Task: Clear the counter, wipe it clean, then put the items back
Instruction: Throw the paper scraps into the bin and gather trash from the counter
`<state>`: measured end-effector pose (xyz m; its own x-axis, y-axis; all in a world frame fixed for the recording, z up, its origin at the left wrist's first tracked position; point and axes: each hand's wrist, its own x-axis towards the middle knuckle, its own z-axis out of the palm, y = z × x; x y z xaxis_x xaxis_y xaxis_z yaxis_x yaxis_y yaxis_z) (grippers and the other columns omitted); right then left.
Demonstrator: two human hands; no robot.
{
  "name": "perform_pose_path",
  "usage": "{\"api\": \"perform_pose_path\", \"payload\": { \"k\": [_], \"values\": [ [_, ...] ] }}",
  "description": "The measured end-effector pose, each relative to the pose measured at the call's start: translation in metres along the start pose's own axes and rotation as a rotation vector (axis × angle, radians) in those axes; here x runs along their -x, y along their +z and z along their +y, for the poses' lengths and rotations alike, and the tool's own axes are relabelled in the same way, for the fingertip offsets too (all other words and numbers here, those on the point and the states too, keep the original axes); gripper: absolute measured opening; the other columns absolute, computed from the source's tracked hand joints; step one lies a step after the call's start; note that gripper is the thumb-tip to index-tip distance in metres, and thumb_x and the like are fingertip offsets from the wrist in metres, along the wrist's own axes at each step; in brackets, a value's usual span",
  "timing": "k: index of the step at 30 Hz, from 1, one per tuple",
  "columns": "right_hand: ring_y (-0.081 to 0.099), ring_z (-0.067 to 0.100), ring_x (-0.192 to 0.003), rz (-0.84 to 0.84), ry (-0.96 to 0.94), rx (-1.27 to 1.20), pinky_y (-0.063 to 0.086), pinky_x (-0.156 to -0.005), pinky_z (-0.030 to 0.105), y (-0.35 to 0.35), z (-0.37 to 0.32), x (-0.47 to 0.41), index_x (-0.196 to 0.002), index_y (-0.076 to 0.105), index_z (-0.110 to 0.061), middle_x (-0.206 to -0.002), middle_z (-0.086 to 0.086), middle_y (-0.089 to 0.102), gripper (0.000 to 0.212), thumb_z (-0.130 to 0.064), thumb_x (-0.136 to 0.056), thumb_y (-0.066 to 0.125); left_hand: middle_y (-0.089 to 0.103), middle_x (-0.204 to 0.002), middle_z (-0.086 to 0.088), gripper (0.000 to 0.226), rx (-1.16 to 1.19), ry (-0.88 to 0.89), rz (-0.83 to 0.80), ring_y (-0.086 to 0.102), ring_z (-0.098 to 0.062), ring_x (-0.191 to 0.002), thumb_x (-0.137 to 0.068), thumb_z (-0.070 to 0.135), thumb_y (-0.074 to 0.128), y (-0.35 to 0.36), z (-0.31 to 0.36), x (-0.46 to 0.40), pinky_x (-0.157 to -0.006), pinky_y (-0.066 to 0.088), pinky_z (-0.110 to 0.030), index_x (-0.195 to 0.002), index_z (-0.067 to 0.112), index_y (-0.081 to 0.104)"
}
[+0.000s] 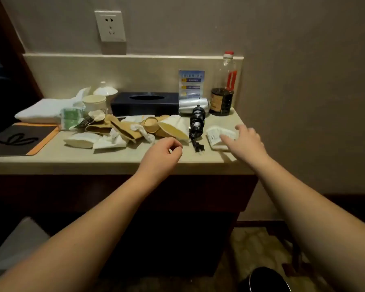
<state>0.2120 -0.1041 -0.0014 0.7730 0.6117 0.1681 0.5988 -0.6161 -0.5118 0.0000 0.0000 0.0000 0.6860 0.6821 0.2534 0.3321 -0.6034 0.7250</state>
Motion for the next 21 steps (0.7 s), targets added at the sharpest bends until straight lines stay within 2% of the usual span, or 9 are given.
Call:
{"api": "perform_pose_path", "payload": {
  "k": [4, 8, 10, 12, 14, 16, 19, 21],
  "values": [
    [0.039, 0.035, -0.128, -0.155, 0.054, 0.136, 0.033, -0.101, 0.045, 0.009, 0.003, -0.022, -0.146, 0.029, -0.022, -0.139, 0.014, 0.044, 0.080, -0.073, -0.084, 0.039, 0.060, -0.099, 0.007, 0.018, -0.048, -0.078, -0.022, 0.055, -0.004, -0.084, -0.095, 0.025, 0.050, 0.022, 0.009, -0.023, -0.073, 0.050, -0.026, -0.108, 0.021, 0.063],
    [0.043, 0.033, -0.125, -0.218, 0.016, 0.058, 0.037, -0.102, 0.047, 0.011, 0.007, -0.041, -0.145, 0.029, -0.025, -0.138, 0.013, 0.046, 0.073, -0.059, -0.083, 0.048, 0.060, -0.097, 0.008, 0.015, 0.004, -0.131, 0.035, 0.058, -0.007, -0.081, -0.095, 0.026, 0.050, 0.038, 0.014, -0.035, -0.075, 0.055, -0.034, -0.102, 0.023, 0.062],
    [0.046, 0.033, -0.123, -0.256, 0.011, -0.030, 0.039, -0.102, 0.049, 0.013, 0.010, -0.043, -0.146, 0.026, -0.026, -0.141, 0.011, 0.045, 0.074, -0.049, -0.082, 0.053, 0.061, -0.095, 0.007, 0.016, 0.059, -0.151, 0.068, 0.059, -0.011, -0.083, -0.095, 0.025, 0.050, 0.044, 0.015, -0.035, -0.075, 0.056, -0.036, -0.103, 0.021, 0.064],
    [0.046, 0.031, -0.124, -0.243, 0.004, -0.141, 0.039, -0.102, 0.049, 0.015, 0.014, -0.041, -0.148, 0.022, -0.026, -0.144, 0.009, 0.043, 0.076, -0.040, -0.082, 0.057, 0.062, -0.094, 0.005, 0.015, 0.145, -0.185, 0.104, 0.060, -0.012, -0.084, -0.096, 0.023, 0.051, 0.046, 0.017, -0.034, -0.073, 0.055, -0.032, -0.102, 0.021, 0.064],
    [0.047, 0.029, -0.123, -0.208, -0.009, -0.277, 0.041, -0.098, 0.042, 0.012, 0.017, -0.036, -0.149, 0.016, -0.028, -0.146, 0.006, 0.041, 0.078, -0.034, -0.084, 0.059, 0.064, -0.094, 0.004, 0.013, 0.230, -0.227, 0.136, 0.060, -0.010, -0.084, -0.096, 0.022, 0.052, 0.047, 0.016, -0.033, -0.069, 0.053, -0.024, -0.102, 0.022, 0.064],
    [0.049, 0.024, -0.119, -0.169, -0.022, -0.457, 0.041, -0.086, 0.032, 0.007, 0.021, -0.030, -0.150, 0.013, -0.032, -0.145, 0.003, 0.042, 0.080, -0.028, -0.086, 0.061, 0.064, -0.096, 0.004, 0.012, 0.322, -0.266, 0.132, 0.062, -0.009, -0.085, -0.096, 0.023, 0.054, 0.049, 0.018, -0.032, -0.066, 0.052, -0.018, -0.103, 0.022, 0.064],
    [0.046, 0.014, -0.107, -0.128, -0.031, -0.685, 0.042, -0.070, 0.023, -0.003, 0.018, -0.014, -0.149, 0.015, -0.035, -0.141, -0.002, 0.041, 0.078, -0.023, -0.089, 0.063, 0.062, -0.101, 0.002, 0.016, 0.434, -0.299, 0.120, 0.062, -0.013, -0.089, -0.094, 0.028, 0.059, 0.052, 0.023, -0.032, -0.072, 0.056, -0.024, -0.109, 0.021, 0.057],
    [0.044, 0.011, -0.112, -0.143, -0.103, -0.760, 0.043, -0.076, 0.018, -0.005, 0.010, 0.001, -0.147, 0.018, -0.039, -0.140, -0.006, 0.040, 0.077, -0.022, -0.088, 0.065, 0.059, -0.107, 0.002, 0.031, 0.564, -0.337, 0.107, 0.063, -0.013, -0.092, -0.090, 0.033, 0.063, 0.052, 0.025, -0.032, -0.077, 0.057, -0.027, -0.116, 0.021, 0.049]
  ]
}}
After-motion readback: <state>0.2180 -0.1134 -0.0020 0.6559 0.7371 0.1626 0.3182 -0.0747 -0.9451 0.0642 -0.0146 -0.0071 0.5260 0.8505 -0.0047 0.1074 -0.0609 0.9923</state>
